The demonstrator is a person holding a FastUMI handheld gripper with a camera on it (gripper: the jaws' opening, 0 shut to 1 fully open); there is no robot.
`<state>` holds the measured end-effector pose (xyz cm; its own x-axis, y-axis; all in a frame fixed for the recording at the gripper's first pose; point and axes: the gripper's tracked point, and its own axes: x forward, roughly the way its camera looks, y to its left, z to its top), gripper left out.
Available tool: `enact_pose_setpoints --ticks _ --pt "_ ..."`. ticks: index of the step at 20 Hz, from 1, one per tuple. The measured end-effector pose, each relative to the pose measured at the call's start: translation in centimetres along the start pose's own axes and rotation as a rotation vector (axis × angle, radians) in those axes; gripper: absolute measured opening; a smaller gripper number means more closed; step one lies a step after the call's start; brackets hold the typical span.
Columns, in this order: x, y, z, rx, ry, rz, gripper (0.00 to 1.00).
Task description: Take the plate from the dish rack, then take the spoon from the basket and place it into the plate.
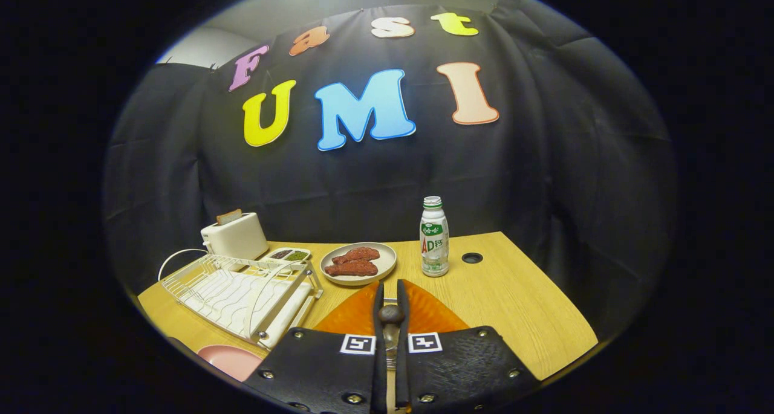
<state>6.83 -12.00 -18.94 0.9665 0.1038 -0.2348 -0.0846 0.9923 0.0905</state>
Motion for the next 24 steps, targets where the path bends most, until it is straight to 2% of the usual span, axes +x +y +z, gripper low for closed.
enact_pose_setpoints --ticks 6,14,19,24 --pt "-1.7 0.4 4.1 -0.020 -0.026 -0.017 0.05" --pt "-6.5 1.6 8.0 -0.026 -0.072 -0.035 0.05" --pt "-10.2 2.7 8.3 -0.026 -0.074 -0.047 0.05" --pt "-13.0 4.5 6.6 -0.019 -0.049 -0.045 0.05"
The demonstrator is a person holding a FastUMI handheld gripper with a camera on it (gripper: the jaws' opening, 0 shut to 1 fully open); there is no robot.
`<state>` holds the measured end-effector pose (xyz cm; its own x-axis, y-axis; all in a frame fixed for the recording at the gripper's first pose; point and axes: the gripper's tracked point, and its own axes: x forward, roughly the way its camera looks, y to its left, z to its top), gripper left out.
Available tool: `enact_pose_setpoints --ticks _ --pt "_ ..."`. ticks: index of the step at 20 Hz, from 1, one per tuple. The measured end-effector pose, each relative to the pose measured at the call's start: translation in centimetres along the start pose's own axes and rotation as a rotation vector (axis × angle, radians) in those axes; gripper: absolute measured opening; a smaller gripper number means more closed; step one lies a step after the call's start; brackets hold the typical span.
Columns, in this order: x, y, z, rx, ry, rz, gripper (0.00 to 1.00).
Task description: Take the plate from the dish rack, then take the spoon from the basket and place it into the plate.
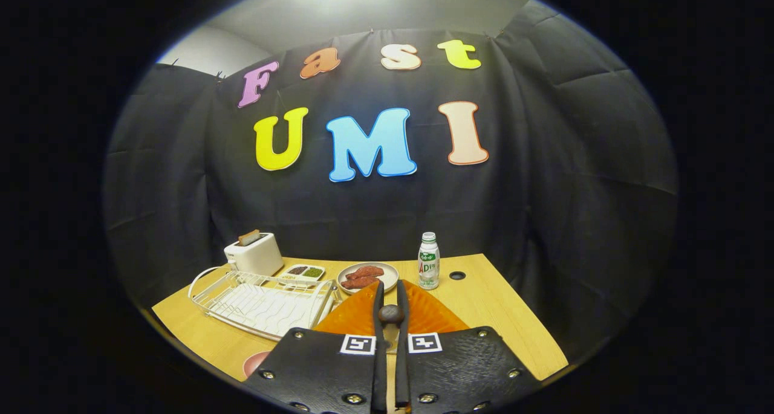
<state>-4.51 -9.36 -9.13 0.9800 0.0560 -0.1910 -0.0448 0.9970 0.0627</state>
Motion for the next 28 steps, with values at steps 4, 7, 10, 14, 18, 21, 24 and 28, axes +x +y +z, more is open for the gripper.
enact_pose_setpoints --ticks 4,7,10,14,18,21,24,28 --pt "-1.2 2.0 -1.2 0.002 0.027 0.021 0.05" --pt "-1.1 4.1 -2.3 -0.002 0.051 0.052 0.05" --pt "-1.1 6.6 -3.6 -0.010 0.078 0.099 0.05" --pt "-1.1 9.9 -5.5 -0.017 0.129 0.167 0.05" --pt "-1.3 13.1 -7.1 -0.022 0.168 0.237 0.05" --pt "-0.9 15.0 -8.0 -0.028 0.189 0.278 0.05" --pt "-0.4 16.7 -8.7 -0.027 0.210 0.312 0.05" --pt "0.2 19.0 -9.6 -0.032 0.233 0.354 0.05"
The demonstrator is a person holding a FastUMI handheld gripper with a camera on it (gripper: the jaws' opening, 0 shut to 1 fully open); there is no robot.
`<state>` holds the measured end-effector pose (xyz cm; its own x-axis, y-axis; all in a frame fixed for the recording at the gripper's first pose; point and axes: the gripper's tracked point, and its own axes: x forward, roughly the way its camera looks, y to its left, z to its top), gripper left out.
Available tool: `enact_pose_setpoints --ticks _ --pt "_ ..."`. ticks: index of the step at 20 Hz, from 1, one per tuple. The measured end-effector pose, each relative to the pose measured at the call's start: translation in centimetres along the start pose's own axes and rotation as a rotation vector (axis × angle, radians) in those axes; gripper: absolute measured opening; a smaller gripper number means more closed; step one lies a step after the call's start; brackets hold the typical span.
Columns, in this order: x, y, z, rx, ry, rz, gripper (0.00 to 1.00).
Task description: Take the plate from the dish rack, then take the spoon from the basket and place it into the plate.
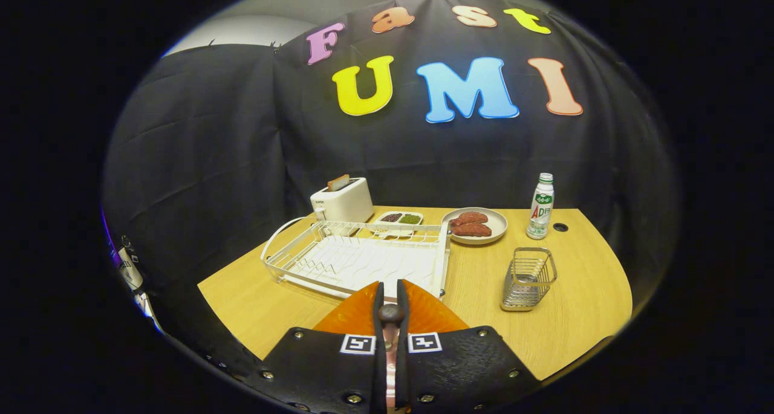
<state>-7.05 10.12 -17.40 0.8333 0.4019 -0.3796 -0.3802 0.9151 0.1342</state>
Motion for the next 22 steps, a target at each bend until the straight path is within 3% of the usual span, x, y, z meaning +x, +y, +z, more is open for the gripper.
enact_pose_setpoints --ticks 6,9,16,22 --pt "2.5 2.0 -1.9 -0.021 0.054 0.024 0.06" --pt "3.4 2.2 -3.3 -0.012 0.095 0.023 0.11" --pt "1.9 -1.2 0.7 -0.004 -0.003 -0.047 0.14" --pt "-2.1 -6.5 6.1 -0.058 -0.151 -0.194 0.14"
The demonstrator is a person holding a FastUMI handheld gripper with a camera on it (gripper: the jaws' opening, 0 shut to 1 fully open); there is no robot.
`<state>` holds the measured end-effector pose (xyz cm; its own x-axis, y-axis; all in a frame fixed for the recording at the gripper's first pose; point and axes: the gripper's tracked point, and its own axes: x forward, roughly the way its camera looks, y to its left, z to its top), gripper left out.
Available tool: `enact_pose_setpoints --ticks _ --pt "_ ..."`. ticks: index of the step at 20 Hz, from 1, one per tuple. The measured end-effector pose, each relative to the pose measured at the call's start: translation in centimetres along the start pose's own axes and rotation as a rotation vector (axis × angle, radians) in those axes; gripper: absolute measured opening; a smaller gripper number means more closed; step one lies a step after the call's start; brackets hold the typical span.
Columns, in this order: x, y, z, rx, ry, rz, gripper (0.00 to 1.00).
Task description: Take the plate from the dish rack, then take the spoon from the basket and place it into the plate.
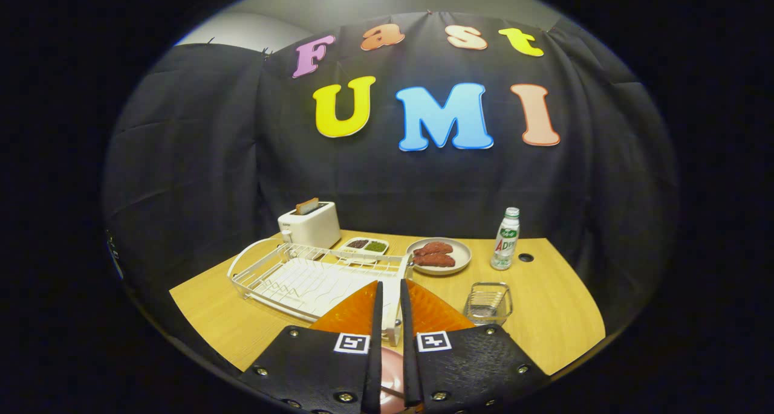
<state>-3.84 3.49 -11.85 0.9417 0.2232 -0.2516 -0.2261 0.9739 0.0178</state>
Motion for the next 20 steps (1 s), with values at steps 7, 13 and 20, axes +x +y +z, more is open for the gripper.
enact_pose_setpoints --ticks 7,13,20 --pt "-3.6 -7.1 6.5 0.050 -0.148 -0.180 0.48" --pt "-4.9 -11.0 7.5 0.063 -0.172 -0.262 0.99" --pt "-5.4 -12.0 7.8 0.027 -0.180 -0.255 0.99"
